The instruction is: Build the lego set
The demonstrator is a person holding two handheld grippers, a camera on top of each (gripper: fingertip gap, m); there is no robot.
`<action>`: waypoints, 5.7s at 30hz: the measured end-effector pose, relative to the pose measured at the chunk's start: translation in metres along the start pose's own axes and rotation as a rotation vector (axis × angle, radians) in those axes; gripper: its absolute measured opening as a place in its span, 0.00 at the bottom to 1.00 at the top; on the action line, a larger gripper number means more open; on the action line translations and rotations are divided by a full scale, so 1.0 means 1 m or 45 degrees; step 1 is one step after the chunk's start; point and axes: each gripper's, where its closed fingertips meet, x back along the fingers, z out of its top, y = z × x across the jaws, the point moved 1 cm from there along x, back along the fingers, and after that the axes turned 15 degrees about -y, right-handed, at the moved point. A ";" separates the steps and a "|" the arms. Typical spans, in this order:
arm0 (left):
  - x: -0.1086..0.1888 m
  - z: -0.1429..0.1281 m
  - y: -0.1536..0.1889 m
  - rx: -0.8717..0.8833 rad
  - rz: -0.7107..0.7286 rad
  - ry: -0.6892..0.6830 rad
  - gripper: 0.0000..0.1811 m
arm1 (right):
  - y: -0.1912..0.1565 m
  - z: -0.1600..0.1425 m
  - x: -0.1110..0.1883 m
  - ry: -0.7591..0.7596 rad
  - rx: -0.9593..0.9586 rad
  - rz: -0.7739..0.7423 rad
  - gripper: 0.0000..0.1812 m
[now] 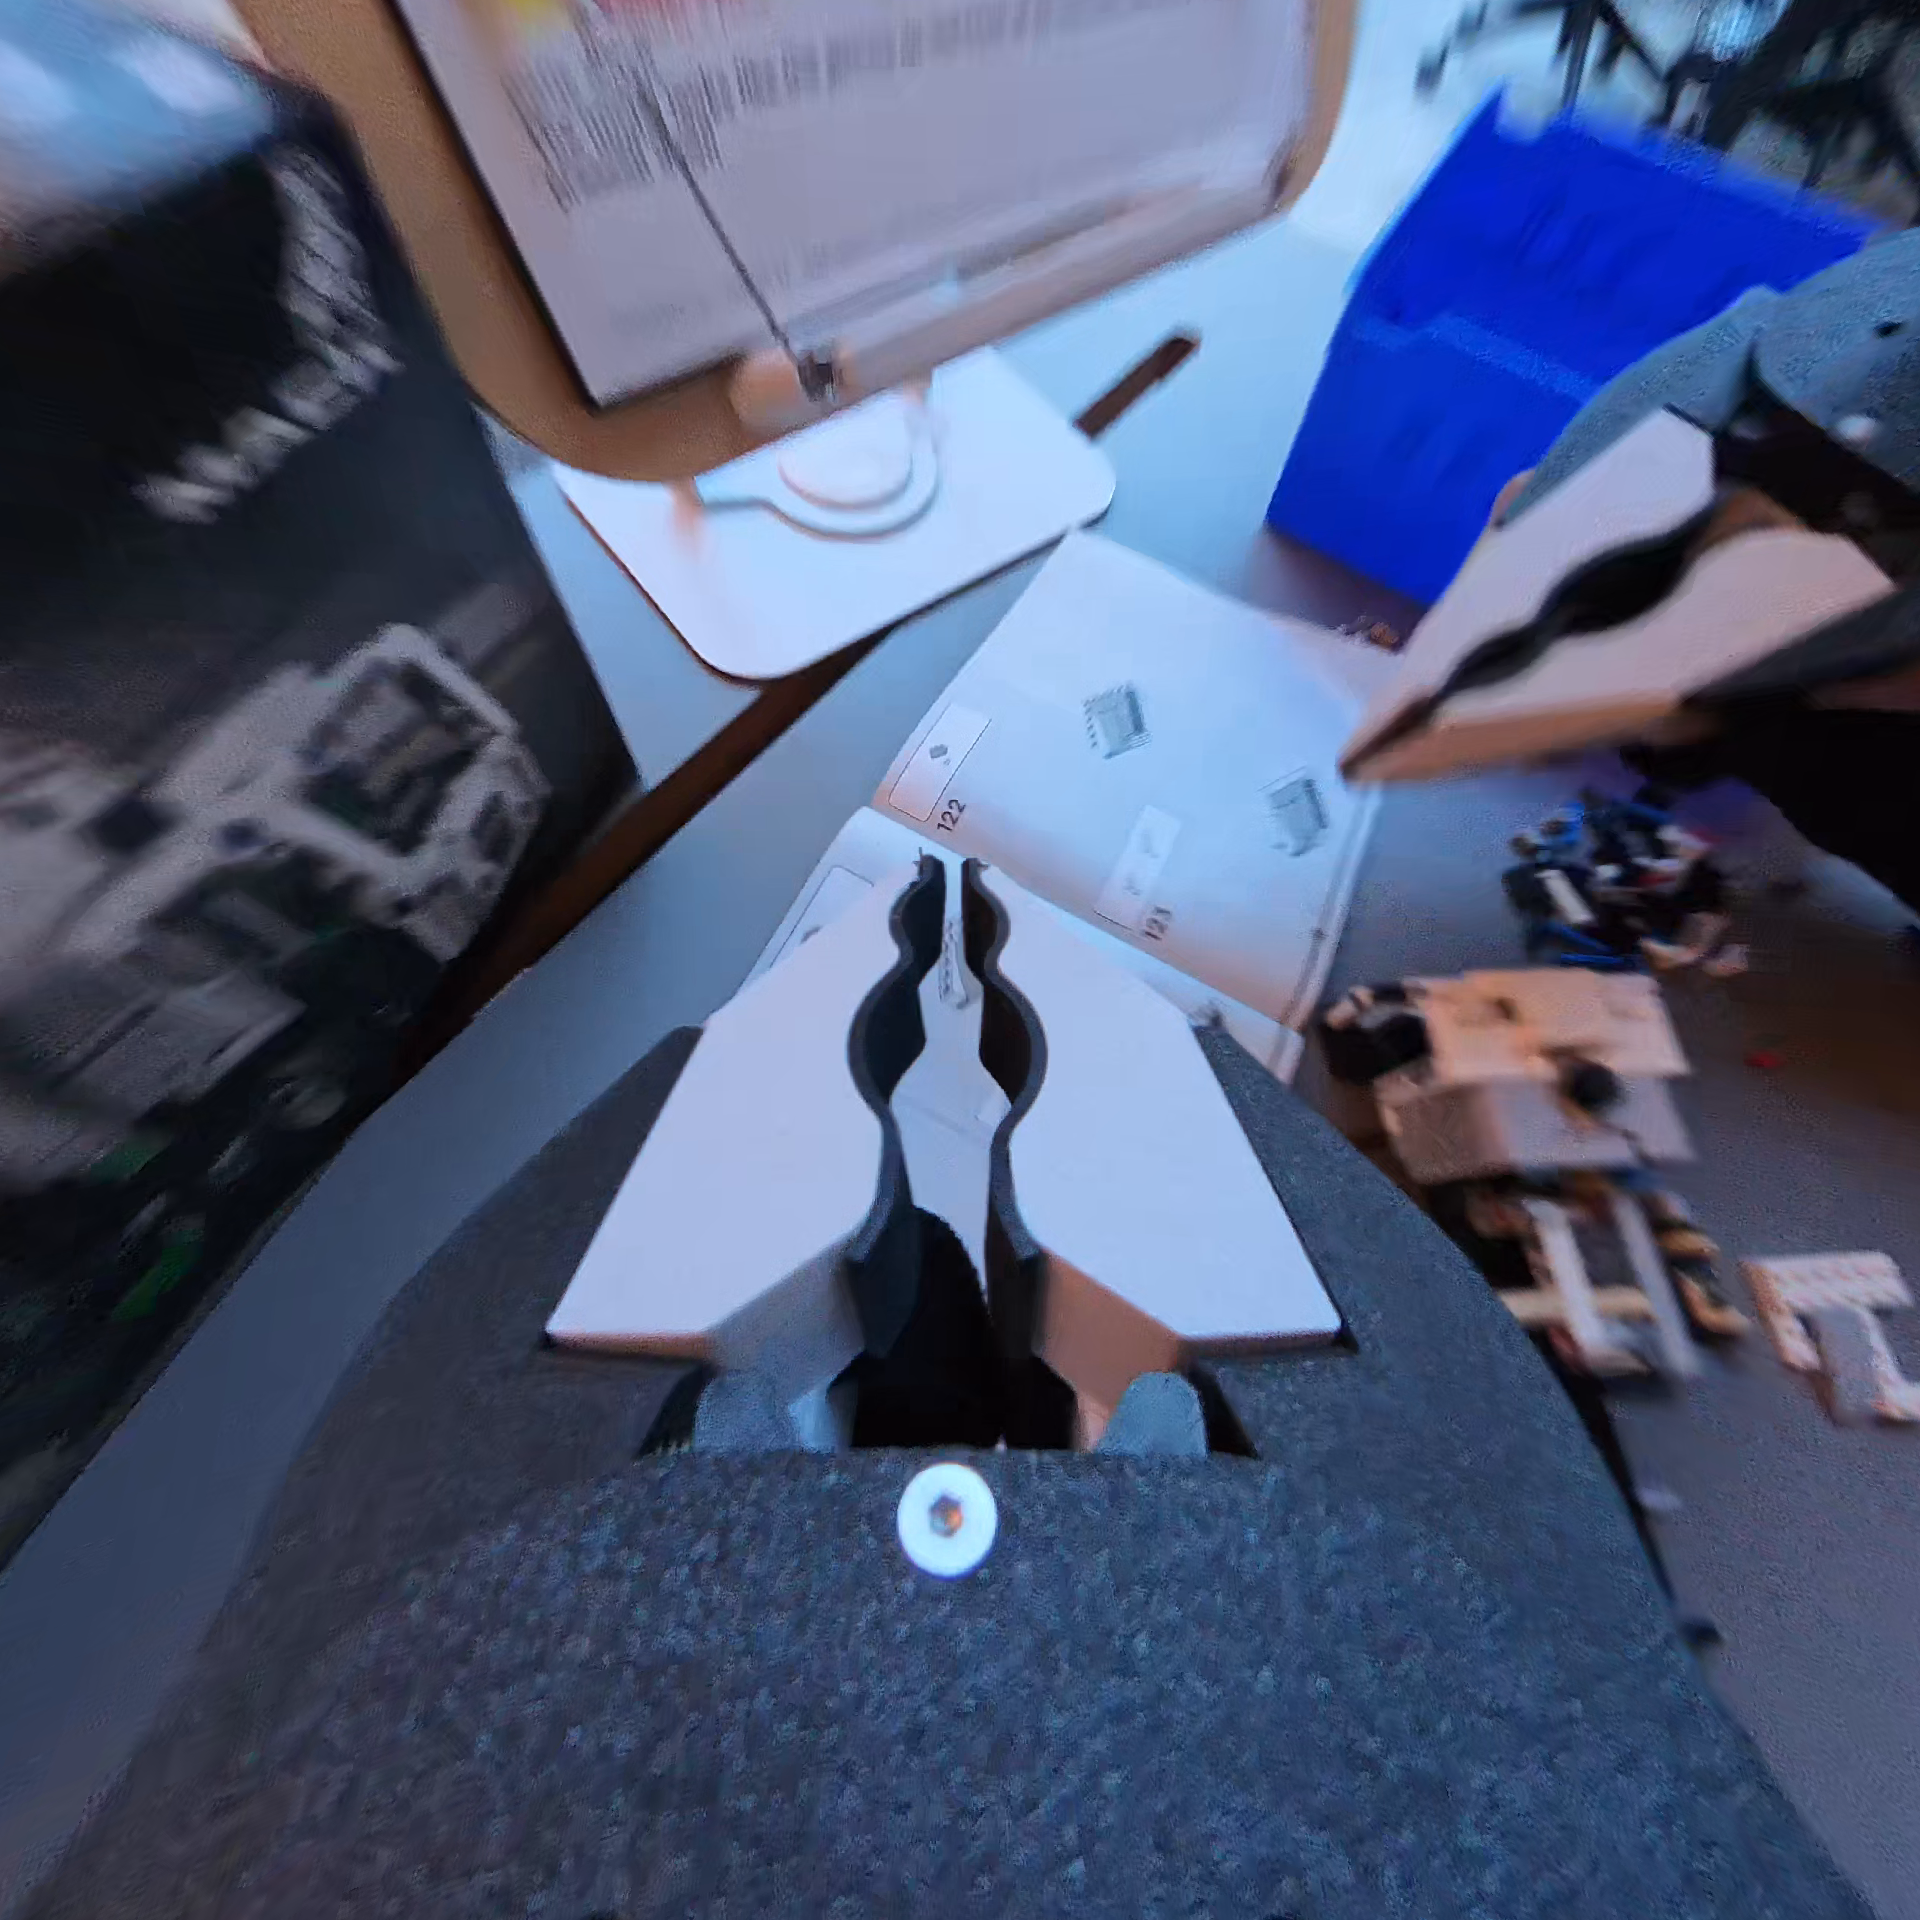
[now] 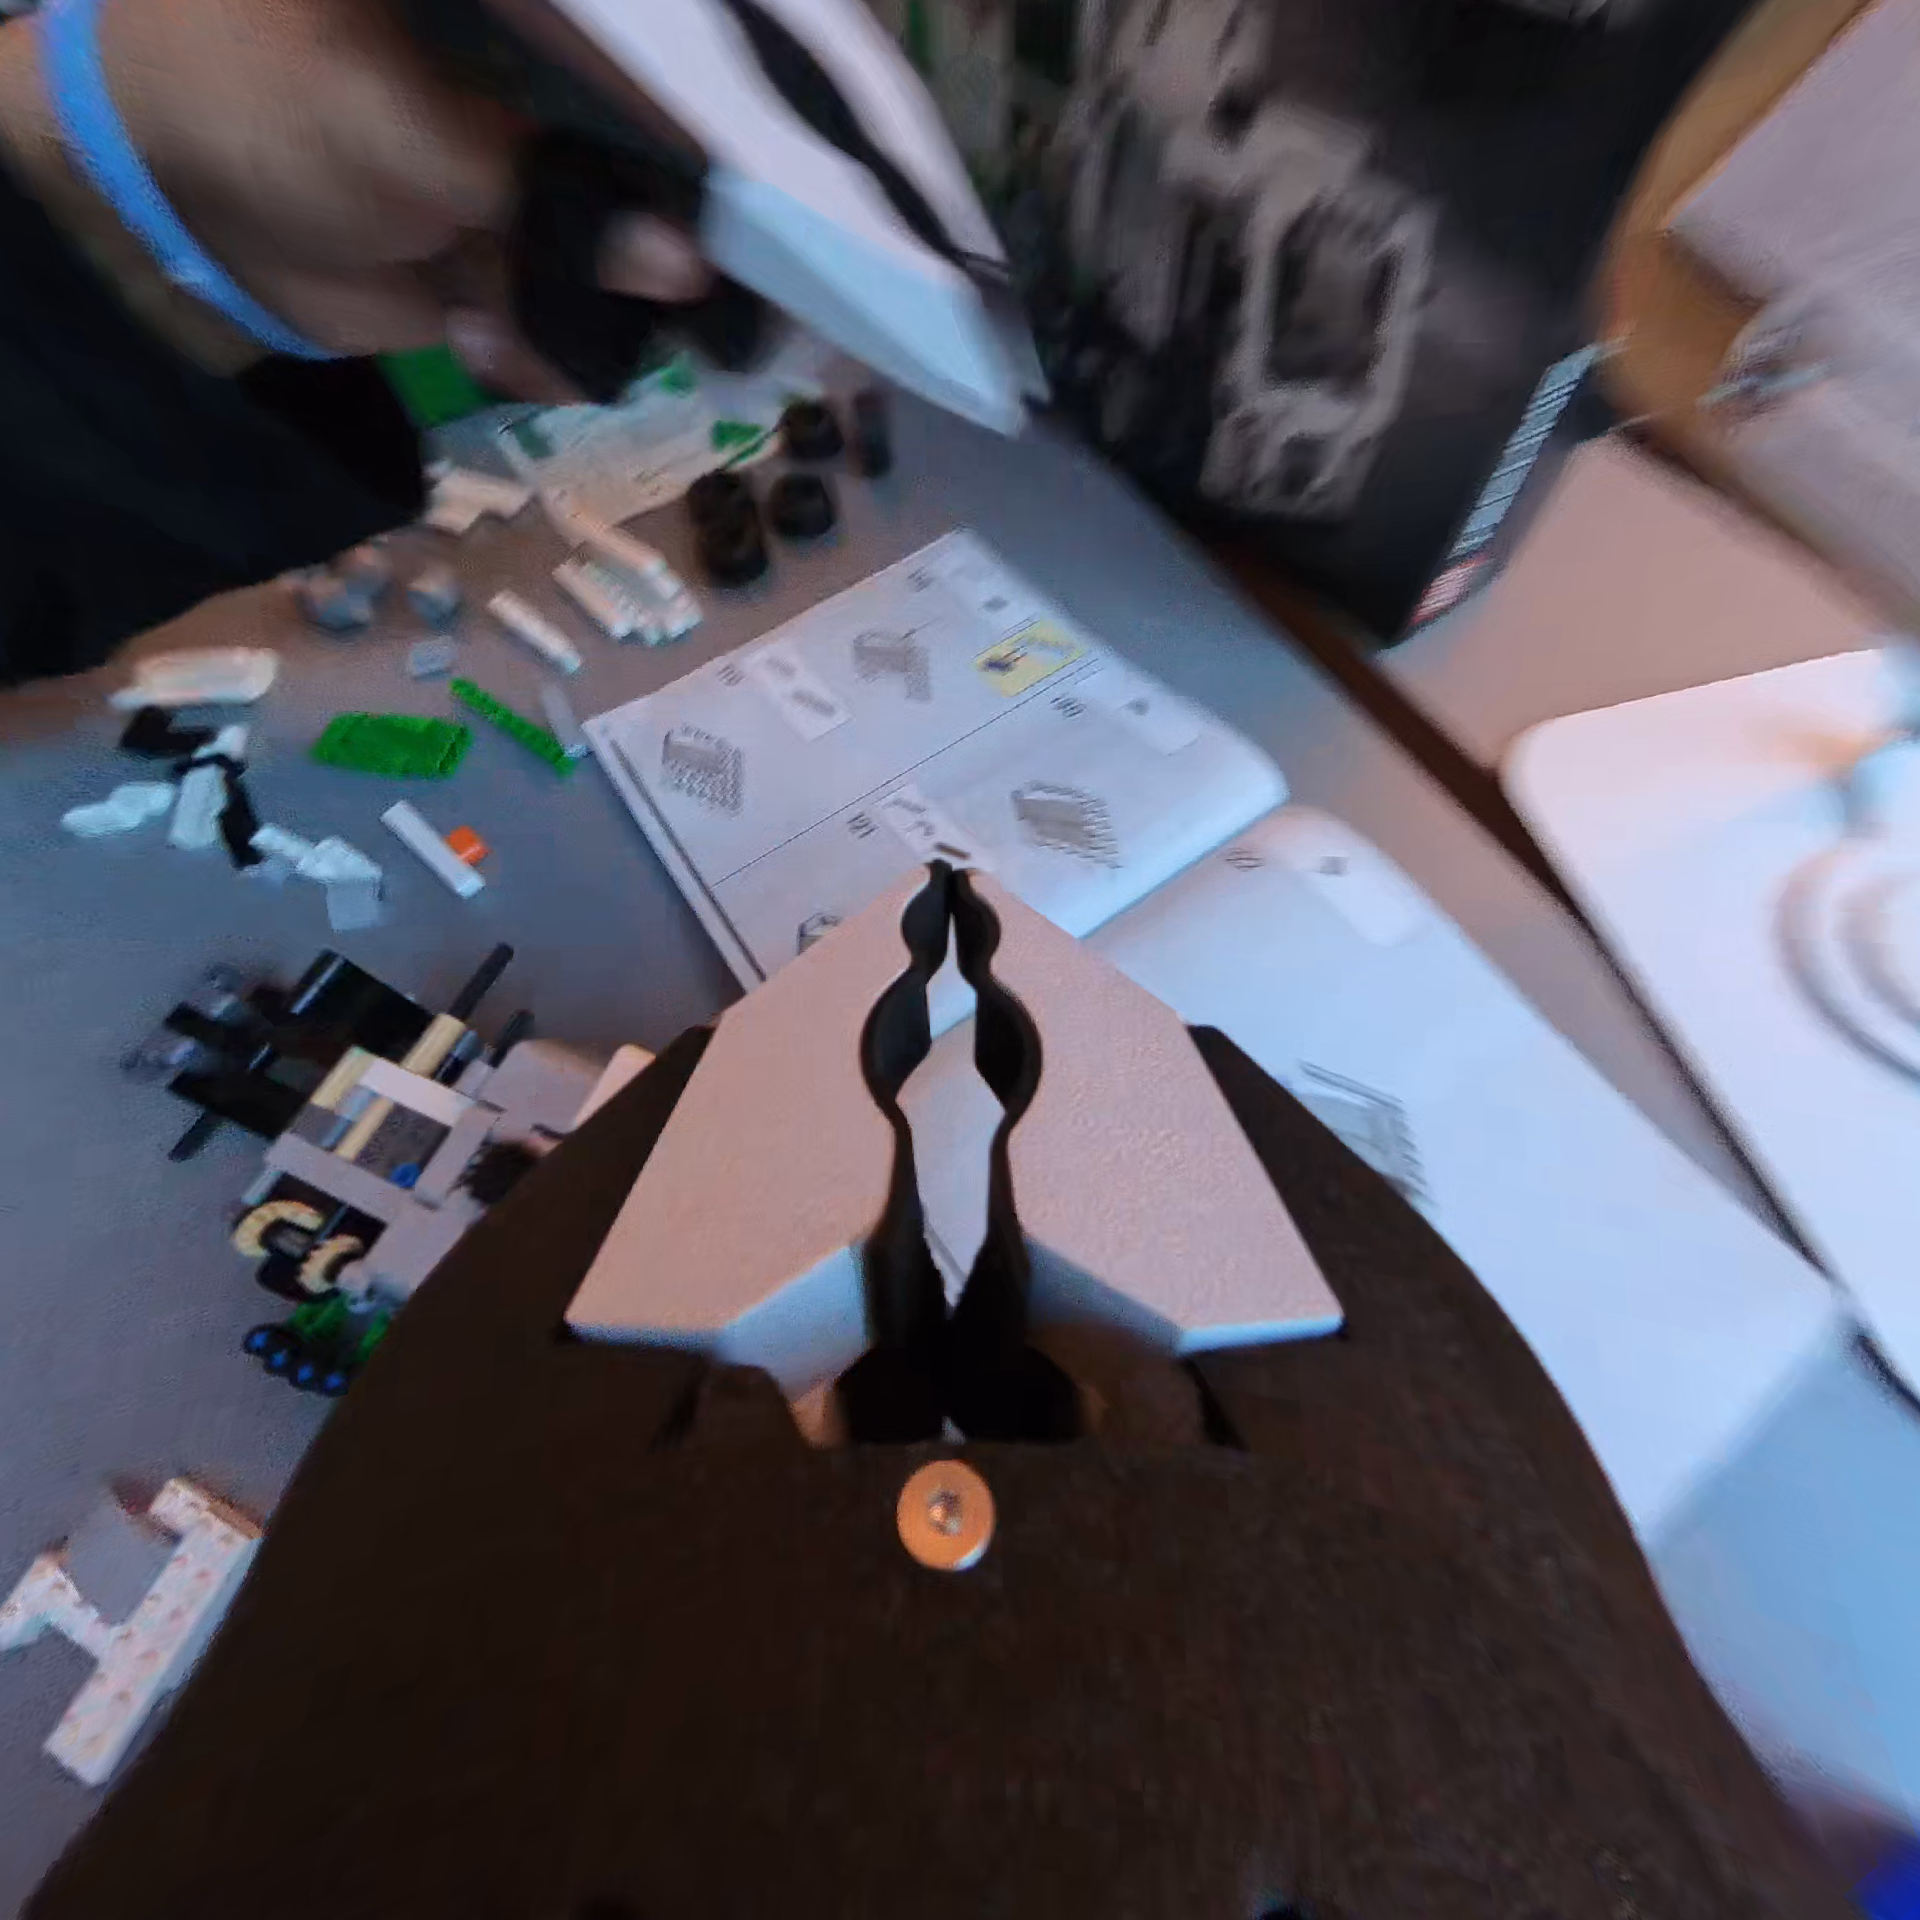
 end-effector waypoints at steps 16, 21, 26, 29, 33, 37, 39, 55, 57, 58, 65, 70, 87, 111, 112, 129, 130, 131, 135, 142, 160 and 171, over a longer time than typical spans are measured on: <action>0.111 -0.193 0.117 0.521 0.152 0.400 0.08 | -0.079 -0.097 0.075 0.363 -0.286 -0.670 0.04; 0.101 -0.204 0.120 0.587 0.055 0.315 0.11 | -0.080 -0.094 0.080 0.461 -0.349 -0.586 0.08; 0.126 -0.229 0.105 0.667 0.129 0.296 0.14 | -0.080 -0.084 0.102 0.733 -0.524 -0.497 0.15; 0.142 -0.249 0.094 0.651 0.239 0.245 0.14 | -0.084 -0.086 0.105 0.823 -0.581 -0.397 0.18; 0.155 -0.264 0.086 0.569 0.303 0.145 0.14 | -0.085 -0.090 0.112 0.811 -0.505 -0.510 0.18; 0.167 -0.270 0.078 0.477 0.367 0.080 0.14 | -0.089 -0.095 0.107 0.734 -0.468 -0.559 0.12; 0.174 -0.269 0.076 0.458 0.401 0.089 0.14 | -0.095 -0.094 0.104 0.723 -0.457 -0.541 0.09; 0.147 -0.304 0.132 0.344 0.199 -0.040 0.11 | -0.128 -0.102 0.088 0.667 -0.387 -0.477 0.06; 0.132 -0.309 0.139 0.303 0.192 -0.097 0.12 | -0.129 -0.102 0.087 0.655 -0.372 -0.483 0.06; 0.125 -0.309 0.141 0.275 0.207 -0.113 0.12 | -0.130 -0.102 0.086 0.647 -0.366 -0.485 0.06; 0.086 -0.293 0.133 0.090 0.370 -0.231 0.17 | -0.133 -0.102 0.078 0.597 -0.329 -0.492 0.05; 0.074 -0.293 0.123 0.027 0.344 -0.307 0.15 | -0.132 -0.103 0.078 0.592 -0.329 -0.496 0.05; 0.087 -0.227 0.171 0.276 -0.192 0.038 0.07 | -0.217 -0.055 0.045 0.517 0.014 -0.147 0.09; 0.057 -0.177 0.233 0.963 -1.285 0.108 0.06 | -0.261 -0.055 -0.017 0.178 0.484 -0.573 0.19; 0.055 -0.177 0.233 0.951 -1.268 0.104 0.06 | -0.260 -0.057 -0.018 0.170 0.459 -0.560 0.19; 0.059 -0.199 0.238 0.416 -0.741 0.088 0.15 | -0.253 -0.139 -0.002 -0.100 -0.381 -0.284 0.19; 0.059 -0.203 0.235 0.405 -0.693 0.068 0.16 | -0.252 -0.140 -0.007 -0.133 -0.384 -0.280 0.19; 0.059 -0.207 0.232 0.393 -0.633 0.056 0.15 | -0.251 -0.140 -0.010 -0.150 -0.387 -0.276 0.19; 0.064 -0.223 0.219 0.373 -0.455 0.035 0.15 | -0.254 -0.143 -0.019 -0.220 -0.397 -0.239 0.19; 0.064 -0.241 0.207 0.400 -0.338 0.002 0.15 | -0.253 -0.145 -0.020 -0.243 -0.360 -0.281 0.19; 0.091 -0.225 0.159 0.416 -0.059 0.154 0.14 | -0.146 -0.154 0.069 0.040 -0.497 -0.560 0.22; 0.084 -0.221 0.150 0.481 -0.006 0.147 0.13 | -0.093 -0.183 0.069 -0.085 -0.549 -0.642 0.19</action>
